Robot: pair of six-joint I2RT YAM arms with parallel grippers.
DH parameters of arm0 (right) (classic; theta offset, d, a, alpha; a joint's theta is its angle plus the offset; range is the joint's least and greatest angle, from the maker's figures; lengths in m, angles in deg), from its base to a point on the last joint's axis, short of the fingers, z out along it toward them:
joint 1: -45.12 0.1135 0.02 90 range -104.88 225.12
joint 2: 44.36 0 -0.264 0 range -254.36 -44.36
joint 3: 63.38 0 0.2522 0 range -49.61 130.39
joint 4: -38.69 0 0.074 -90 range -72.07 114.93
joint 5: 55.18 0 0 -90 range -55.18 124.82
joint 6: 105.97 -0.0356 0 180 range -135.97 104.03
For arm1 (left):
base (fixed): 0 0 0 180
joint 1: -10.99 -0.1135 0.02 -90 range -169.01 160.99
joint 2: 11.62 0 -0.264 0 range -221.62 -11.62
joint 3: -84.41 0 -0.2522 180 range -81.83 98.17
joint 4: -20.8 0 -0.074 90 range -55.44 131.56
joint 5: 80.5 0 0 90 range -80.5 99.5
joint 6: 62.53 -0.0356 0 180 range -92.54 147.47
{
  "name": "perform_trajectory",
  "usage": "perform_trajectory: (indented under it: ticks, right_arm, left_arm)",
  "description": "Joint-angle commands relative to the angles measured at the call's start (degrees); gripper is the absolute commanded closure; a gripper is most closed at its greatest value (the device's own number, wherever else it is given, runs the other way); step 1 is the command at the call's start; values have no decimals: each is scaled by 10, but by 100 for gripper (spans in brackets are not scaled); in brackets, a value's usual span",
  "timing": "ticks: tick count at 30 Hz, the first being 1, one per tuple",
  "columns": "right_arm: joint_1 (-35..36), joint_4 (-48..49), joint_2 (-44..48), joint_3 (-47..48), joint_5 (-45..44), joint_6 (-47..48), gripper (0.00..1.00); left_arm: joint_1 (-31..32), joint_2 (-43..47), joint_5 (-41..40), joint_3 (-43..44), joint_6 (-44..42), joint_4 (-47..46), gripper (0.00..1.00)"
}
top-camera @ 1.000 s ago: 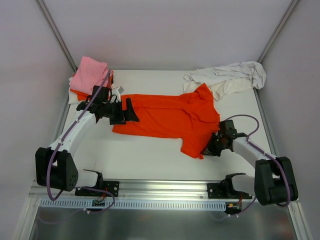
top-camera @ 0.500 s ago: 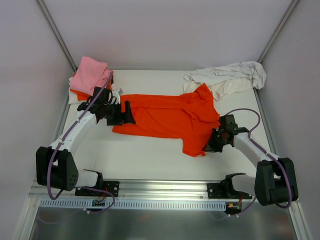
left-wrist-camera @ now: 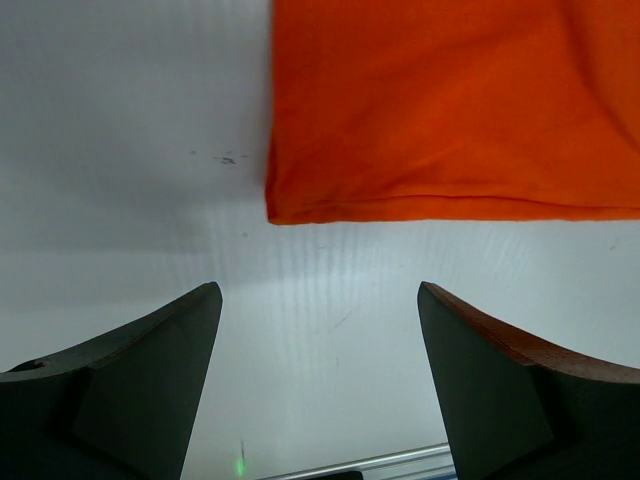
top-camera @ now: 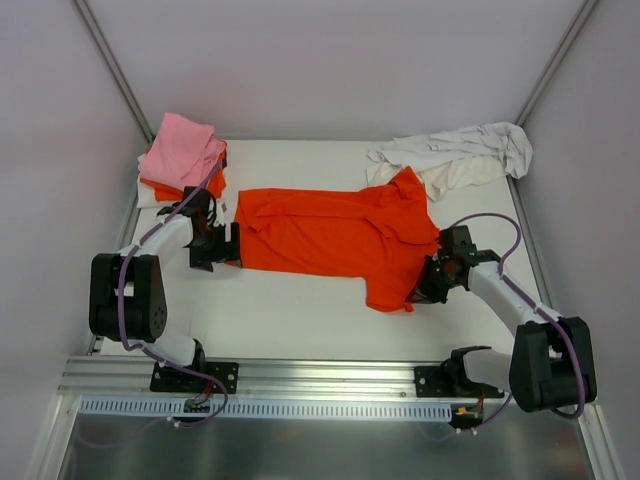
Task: Fold and stack the t-shirts
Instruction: Grap the side of the flattened tshirt closest away from the robot with both arms
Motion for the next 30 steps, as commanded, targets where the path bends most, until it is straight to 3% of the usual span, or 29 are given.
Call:
perform_trajectory:
  ticks: [1,14,20,21,26,28,30]
  right_arm:
    - [3,-32,12,34,-10,16,100]
    - [3,-68,-2,77,-19,23,100]
    - [3,-77,1,81,-24,19,100]
    - [3,-78,1,81,-24,18,100]
    - [3,-78,-4,87,-27,14,100]
    - [3,-75,-9,91,-26,12,100]
    - [3,-75,-15,95,-26,12,100]
  left_arm:
    - [-18,-9,-7,13,-23,-8,19]
    - [-25,-86,41,28,-13,-70,21]
    - [-25,-118,61,43,-11,-85,27]
    - [-25,-123,71,47,-10,-84,31]
    - [-25,-140,92,68,0,-75,85]
    - [-25,-146,93,78,-3,-69,97]
    - [-25,-149,91,87,-12,-59,100]
